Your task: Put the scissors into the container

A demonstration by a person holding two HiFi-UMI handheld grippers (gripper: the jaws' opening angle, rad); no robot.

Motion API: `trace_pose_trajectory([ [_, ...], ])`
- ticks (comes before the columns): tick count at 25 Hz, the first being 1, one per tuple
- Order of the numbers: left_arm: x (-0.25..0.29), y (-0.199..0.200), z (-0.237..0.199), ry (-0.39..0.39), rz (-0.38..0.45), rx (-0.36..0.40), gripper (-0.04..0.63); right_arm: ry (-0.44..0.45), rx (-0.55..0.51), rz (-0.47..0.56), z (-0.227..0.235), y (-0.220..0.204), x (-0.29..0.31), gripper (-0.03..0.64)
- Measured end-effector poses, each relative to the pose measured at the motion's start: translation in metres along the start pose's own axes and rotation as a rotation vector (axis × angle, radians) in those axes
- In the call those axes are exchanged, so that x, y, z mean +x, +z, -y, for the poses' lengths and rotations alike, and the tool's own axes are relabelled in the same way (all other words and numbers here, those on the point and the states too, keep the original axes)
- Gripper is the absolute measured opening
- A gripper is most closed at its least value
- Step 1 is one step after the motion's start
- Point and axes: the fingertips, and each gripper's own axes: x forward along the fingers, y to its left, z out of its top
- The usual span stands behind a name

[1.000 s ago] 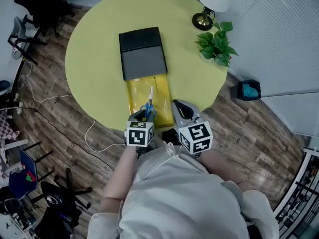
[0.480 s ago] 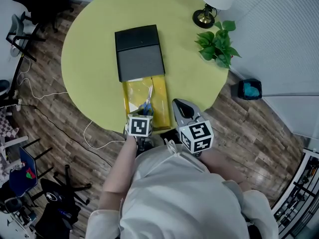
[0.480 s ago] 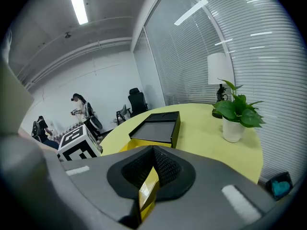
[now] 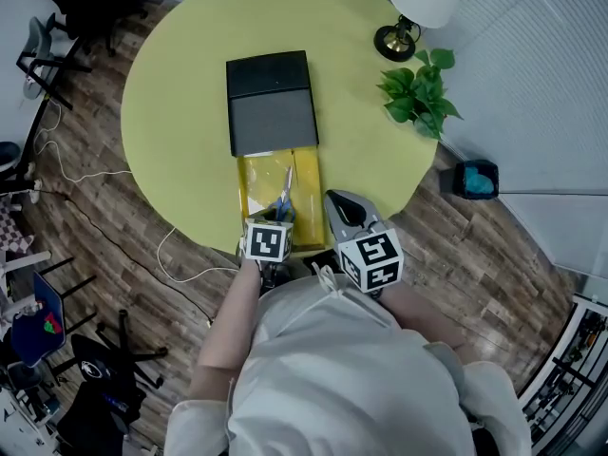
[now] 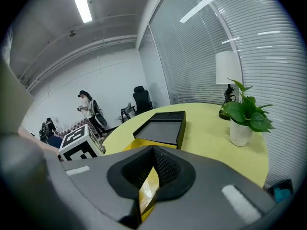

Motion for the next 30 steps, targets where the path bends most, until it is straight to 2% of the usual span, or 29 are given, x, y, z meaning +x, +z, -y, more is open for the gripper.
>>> trace_pose_trajectory([
  [1,-0.001,0.002,0.001,-0.002,0.016,0.001,0.124,0.001,-0.002,-0.001,-0.001,0.0,0.0,-0.001],
  [4,-0.008,0.007,0.0,-0.002,0.075,-0.007,0.118,0.0,-0.003,-0.001,-0.002,0.002,0.001,-0.001],
  [8,-0.015,0.008,-0.001,-0.008,0.102,-0.016,0.111,0.001,-0.003,0.001,-0.006,0.003,0.001,0.0],
  [11,-0.025,0.01,0.0,0.008,0.133,-0.001,0.059,-0.005,-0.002,0.01,-0.008,0.004,-0.002,-0.002],
  [13,-0.036,0.015,0.002,0.031,0.183,0.021,0.008,-0.01,0.002,0.018,-0.009,0.006,-0.004,0.0],
  [14,-0.043,0.019,0.003,0.04,0.213,0.04,0.008,-0.012,0.004,0.022,-0.009,0.006,-0.005,-0.001],
  [18,-0.078,0.042,0.013,0.062,0.356,0.127,0.008,-0.015,0.011,0.037,-0.016,0.009,-0.01,-0.001],
  [24,-0.143,0.079,0.025,0.065,0.668,0.231,0.008,-0.01,-0.005,0.079,-0.033,0.015,-0.018,-0.002],
  [27,-0.174,0.086,0.029,0.066,0.794,0.284,0.008,-0.009,-0.011,0.103,-0.041,0.017,-0.026,-0.001],
  [30,-0.203,0.087,0.034,0.045,0.91,0.304,0.008,-0.008,-0.013,0.137,-0.049,0.019,-0.034,-0.002],
])
